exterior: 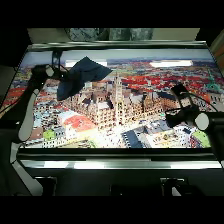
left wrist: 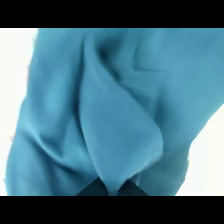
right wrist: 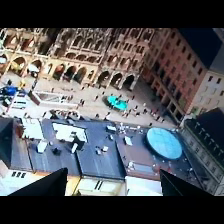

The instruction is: Fold the shirts.

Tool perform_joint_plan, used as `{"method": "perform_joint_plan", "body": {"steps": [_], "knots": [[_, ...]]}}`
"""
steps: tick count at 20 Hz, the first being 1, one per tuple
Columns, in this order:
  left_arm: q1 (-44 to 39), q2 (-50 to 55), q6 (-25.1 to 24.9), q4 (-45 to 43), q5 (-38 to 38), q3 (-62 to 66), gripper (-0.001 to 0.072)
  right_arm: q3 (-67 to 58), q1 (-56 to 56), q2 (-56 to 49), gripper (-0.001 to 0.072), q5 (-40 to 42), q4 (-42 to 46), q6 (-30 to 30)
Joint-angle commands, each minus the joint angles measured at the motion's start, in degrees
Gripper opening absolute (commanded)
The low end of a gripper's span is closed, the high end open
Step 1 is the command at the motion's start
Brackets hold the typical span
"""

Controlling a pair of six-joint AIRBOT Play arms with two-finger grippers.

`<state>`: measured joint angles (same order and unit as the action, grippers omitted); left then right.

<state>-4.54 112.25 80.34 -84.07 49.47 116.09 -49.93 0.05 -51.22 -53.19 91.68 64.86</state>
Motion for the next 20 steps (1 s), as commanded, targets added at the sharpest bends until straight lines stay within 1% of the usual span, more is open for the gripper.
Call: {"method": "perform_joint_plan", "body": {"steps": [1, 3, 6, 9, 11, 13, 15, 16, 18, 19, 20], "knots": [[-2.03, -14.08, -1.14, 2.89, -3.82, 0.04, 0.0032, -7.85, 0.04, 0.02, 0.0683, 0.98, 4.61, 1.55], [-5.18, -24.15, -1.14, 2.89, -1.20, -0.02, 0.0032, -15.15, 0.04, 0.04, 0.0688, 0.48, 5.05, 1.53], [-13.14, -36.83, -0.96, 3.13, 6.91, -0.15, 0.0032, -26.86, 0.04, 0.09, 0.0691, -2.62, 5.07, 1.01], [-23.87, -43.06, 0.90, 3.06, 12.46, -3.19, 0.0032, -38.29, 0.04, 0.11, 0.0694, -9.81, 5.11, -1.81], [-30.01, -42.66, 1.86, 3.06, 13.77, -7.04, 0.0033, -44.63, 0.04, 0.66, 0.0696, -16.26, 5.92, -2.62], [-34.25, -39.95, 1.92, 3.06, 10.45, -13.64, 0.0034, -47.54, 0.04, 2.34, 0.0695, -21.22, 7.32, -2.62], [-36.81, -34.75, 1.90, 3.45, 5.73, -20.72, 0.0033, -47.54, 0.04, 4.37, 0.0695, -26.56, 8.33, -2.78], [-37.81, -31.19, 1.77, 5.09, 4.20, -23.52, 0.0034, -47.54, 0.04, 4.72, 0.0694, -29.73, 8.46, -2.75], [-39.30, -23.30, -2.16, 12.74, 3.87, -25.73, 0.0034, -47.54, 0.04, 4.59, 0.0694, -36.79, 8.20, -2.75], [-39.87, -19.93, -2.56, 15.39, 4.07, -25.68, 0.0043, -47.32, 0.04, 4.20, 0.0691, -39.04, 8.02, -2.78], [-40.19, -17.42, -2.51, 17.62, 3.93, -25.62, 0.0243, -46.69, 0.04, 3.76, 0.0691, -40.48, 7.98, -2.78]]}}
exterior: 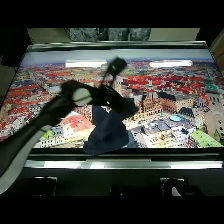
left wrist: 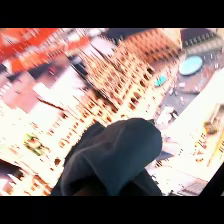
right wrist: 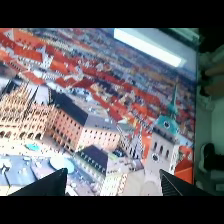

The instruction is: Fold the shirts.

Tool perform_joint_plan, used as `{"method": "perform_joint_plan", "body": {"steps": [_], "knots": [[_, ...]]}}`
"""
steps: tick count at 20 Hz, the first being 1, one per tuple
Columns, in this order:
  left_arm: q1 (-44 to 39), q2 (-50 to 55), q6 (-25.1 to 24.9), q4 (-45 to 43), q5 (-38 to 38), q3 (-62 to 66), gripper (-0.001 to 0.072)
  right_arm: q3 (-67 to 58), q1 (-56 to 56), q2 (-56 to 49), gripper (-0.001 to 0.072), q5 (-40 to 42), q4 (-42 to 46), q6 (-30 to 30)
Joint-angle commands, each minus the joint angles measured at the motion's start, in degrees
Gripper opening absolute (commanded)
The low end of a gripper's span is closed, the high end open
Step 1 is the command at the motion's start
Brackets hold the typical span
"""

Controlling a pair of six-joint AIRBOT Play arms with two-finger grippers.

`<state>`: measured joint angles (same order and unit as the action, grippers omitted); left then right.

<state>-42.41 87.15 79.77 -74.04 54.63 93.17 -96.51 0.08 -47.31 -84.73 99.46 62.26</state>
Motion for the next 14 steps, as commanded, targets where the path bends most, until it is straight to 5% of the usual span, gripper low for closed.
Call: {"method": "perform_joint_plan", "body": {"steps": [1, 2, 6, 9, 11, 14], "knots": [[-2.21, 9.09, -1.66, 9.49, -1.01, -2.56, 0.0606, 0.85, 0.02, -0.66, 0.0691, -9.46, 0.02, -0.20], [-1.66, 9.01, -1.31, 9.53, -0.28, -1.81, 0.0683, 2.10, 0.02, -1.42, 0.0692, -9.49, -0.35, -0.79], [8.44, 2.38, -1.33, -0.13, 9.81, 10.62, 0.0684, 7.63, 0.02, -7.19, 0.0698, -2.36, -6.75, -3.61], [23.23, -3.56, -1.18, -5.05, 28.22, 13.62, 0.0684, 8.52, 1.38, -16.87, 0.0701, -0.42, -13.35, -6.23], [33.22, -6.40, 2.10, -4.35, 37.38, 7.67, 0.0684, 8.52, 8.22, -25.38, 0.0700, -3.28, -27.08, -8.46], [42.84, -14.56, 2.97, 4.07, 33.09, -14.49, 0.0685, 8.57, 19.41, -34.03, 0.0698, -11.67, -40.26, -9.20]]}}
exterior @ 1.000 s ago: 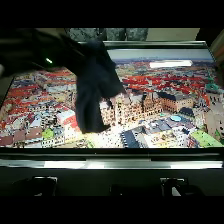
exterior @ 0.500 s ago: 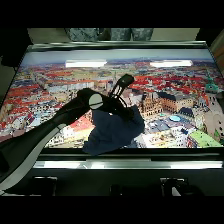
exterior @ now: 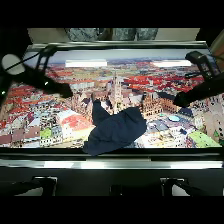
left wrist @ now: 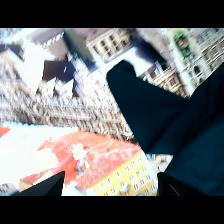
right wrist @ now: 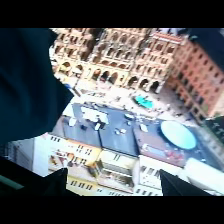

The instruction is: Fold the shirts.

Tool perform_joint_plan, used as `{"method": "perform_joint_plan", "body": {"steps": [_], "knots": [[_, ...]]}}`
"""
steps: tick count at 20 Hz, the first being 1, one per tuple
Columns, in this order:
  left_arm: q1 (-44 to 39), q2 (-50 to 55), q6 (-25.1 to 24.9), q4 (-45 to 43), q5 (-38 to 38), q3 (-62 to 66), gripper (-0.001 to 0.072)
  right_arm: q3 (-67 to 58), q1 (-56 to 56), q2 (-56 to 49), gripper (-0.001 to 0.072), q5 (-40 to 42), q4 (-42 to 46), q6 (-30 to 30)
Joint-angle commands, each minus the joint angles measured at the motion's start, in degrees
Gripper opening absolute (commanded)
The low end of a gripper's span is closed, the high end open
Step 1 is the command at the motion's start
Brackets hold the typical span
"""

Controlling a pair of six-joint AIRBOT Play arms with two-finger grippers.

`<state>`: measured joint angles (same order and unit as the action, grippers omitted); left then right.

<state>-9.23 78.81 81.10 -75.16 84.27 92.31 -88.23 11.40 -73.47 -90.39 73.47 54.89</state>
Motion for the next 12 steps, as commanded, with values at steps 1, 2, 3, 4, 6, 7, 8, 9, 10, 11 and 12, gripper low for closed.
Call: {"method": "perform_joint_plan", "body": {"steps": [1, 2, 3, 4, 6, 7, 8, 9, 10, 11, 12], "knots": [[11.15, -9.60, 1.53, 8.76, -0.22, -23.04, 0.0684, 0.33, 10.86, -8.90, 0.0697, -7.61, -14.19, -1.84], [11.58, -12.57, 0.79, 11.89, -3.78, -30.95, 0.0684, 0.70, 12.94, -8.92, 0.0697, -7.34, -13.84, -1.86], [11.30, -15.17, -0.50, 15.26, -7.17, -38.99, 0.0684, 1.01, 14.58, -8.90, 0.0697, -6.95, -13.84, -1.86], [10.64, -16.72, -1.36, 17.62, -9.66, -45.35, 0.0684, 1.55, 15.45, -8.92, 0.0698, -6.19, -13.81, -1.92], [7.54, -17.27, -3.37, 21.99, -13.73, -55.45, 0.0684, 3.56, 15.65, -8.92, 0.0698, -4.57, -13.77, -2.36], [5.18, -17.09, -5.14, 24.76, -15.91, -58.82, 0.0684, 5.09, 15.23, -8.92, 0.0698, -4.02, -13.64, -2.73], [2.12, -17.03, -6.49, 27.43, -18.56, -61.42, 0.0683, 6.54, 14.99, -8.92, 0.0698, -3.91, -13.40, -3.26], [-0.98, -16.85, -6.75, 29.11, -21.09, -62.82, 0.0683, 8.00, 14.71, -8.92, 0.0698, -3.58, -13.35, -3.52], [-4.50, -16.61, -6.69, 29.79, -23.98, -63.39, 0.0683, 9.22, 14.71, -8.92, 0.0698, -3.30, -13.40, -3.82], [-7.48, -16.22, -6.56, 29.92, -26.29, -63.36, 0.0683, 10.01, 14.71, -8.92, 0.0699, -2.99, -12.79, -4.31], [-9.84, -15.74, -6.51, 30.29, -28.30, -63.36, 0.0683, 10.67, 14.71, -8.92, 0.0700, -2.91, -12.26, -4.37]]}}
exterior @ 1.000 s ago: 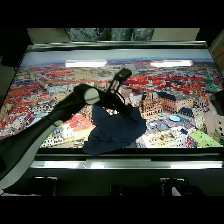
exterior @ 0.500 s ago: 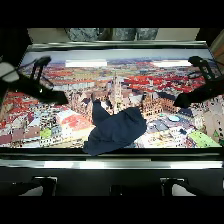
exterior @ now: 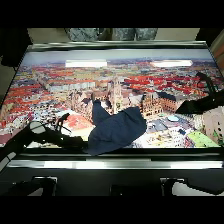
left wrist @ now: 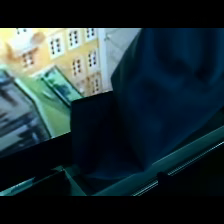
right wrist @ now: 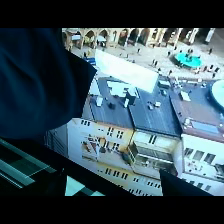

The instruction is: Fold the shirts.

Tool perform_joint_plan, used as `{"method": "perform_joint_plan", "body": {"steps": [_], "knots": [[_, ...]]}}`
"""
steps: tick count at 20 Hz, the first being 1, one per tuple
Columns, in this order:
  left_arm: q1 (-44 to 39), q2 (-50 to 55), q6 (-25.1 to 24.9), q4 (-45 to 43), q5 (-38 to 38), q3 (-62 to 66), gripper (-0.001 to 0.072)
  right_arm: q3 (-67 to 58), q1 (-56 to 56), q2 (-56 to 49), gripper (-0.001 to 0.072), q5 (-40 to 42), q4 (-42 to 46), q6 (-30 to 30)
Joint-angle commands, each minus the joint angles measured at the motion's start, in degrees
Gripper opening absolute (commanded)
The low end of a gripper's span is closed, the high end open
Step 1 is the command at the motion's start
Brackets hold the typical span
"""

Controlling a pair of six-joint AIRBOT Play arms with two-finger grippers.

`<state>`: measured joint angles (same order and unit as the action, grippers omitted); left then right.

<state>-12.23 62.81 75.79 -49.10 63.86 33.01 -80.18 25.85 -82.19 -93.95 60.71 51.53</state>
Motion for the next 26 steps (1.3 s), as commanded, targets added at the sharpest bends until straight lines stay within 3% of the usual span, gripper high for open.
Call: {"method": "perform_joint_plan", "body": {"steps": [1, 3, 4, 7, 12, 16, 19, 21, 22, 23, 24, 26], "knots": [[-8.46, 0.96, -0.92, 4.35, -9.73, -4.07, 0.0683, 3.17, 0.26, -0.20, 0.0701, 0.66, 0.57, -1.01], [-8.90, 1.86, -0.70, 4.35, -13.64, -4.04, 0.0668, 4.24, 0.26, -0.20, 0.0701, 0.61, 0.52, -1.36], [-8.79, 1.86, -0.57, 4.33, -15.58, -4.04, 0.0556, 4.98, 0.26, -0.20, 0.0702, 0.63, 0.55, -1.42], [-8.94, 2.01, -1.57, 4.33, -15.69, -4.07, 0.0038, 8.41, -0.94, -0.20, 0.0702, 1.77, 0.63, -2.10], [-8.92, 1.53, -2.36, 3.45, -15.26, -4.02, 0.0033, 15.72, -10.67, -1.55, 0.0706, 12.55, -1.95, -4.26], [-8.92, 0.72, -2.36, 3.48, -15.23, -3.93, 0.0034, 16.46, -18.12, -8.17, 0.0698, 16.65, -6.47, -6.58], [-8.92, -0.17, -2.34, 3.48, -15.28, -3.93, 0.0034, 16.46, -20.68, -12.26, 0.0640, 20.81, -7.91, -4.04], [-8.92, -0.55, -2.36, 3.48, -15.32, -3.91, 0.0034, 16.46, -21.44, -13.88, 0.0515, 19.63, -10.51, -4.50], [-8.92, -0.52, -2.38, 3.45, -15.37, -3.74, 0.0034, 16.46, -21.77, -14.05, 0.0402, 18.78, -11.41, -5.64], [-8.90, -0.52, -2.60, 3.41, -15.45, -3.43, 0.0033, 16.31, -21.81, -13.99, 0.0170, 18.80, -11.69, -6.23], [-8.68, -0.52, -2.58, 3.06, -15.45, -2.84, 0.0034, 15.72, -21.66, -13.79, 0.0049, 17.99, -11.69, -6.51], [-7.39, -1.11, -2.56, -0.63, -13.68, 0.66, 0.0032, 13.31, -21.57, -11.21, 0.0044, 16.59, -11.80, -11.54]]}}
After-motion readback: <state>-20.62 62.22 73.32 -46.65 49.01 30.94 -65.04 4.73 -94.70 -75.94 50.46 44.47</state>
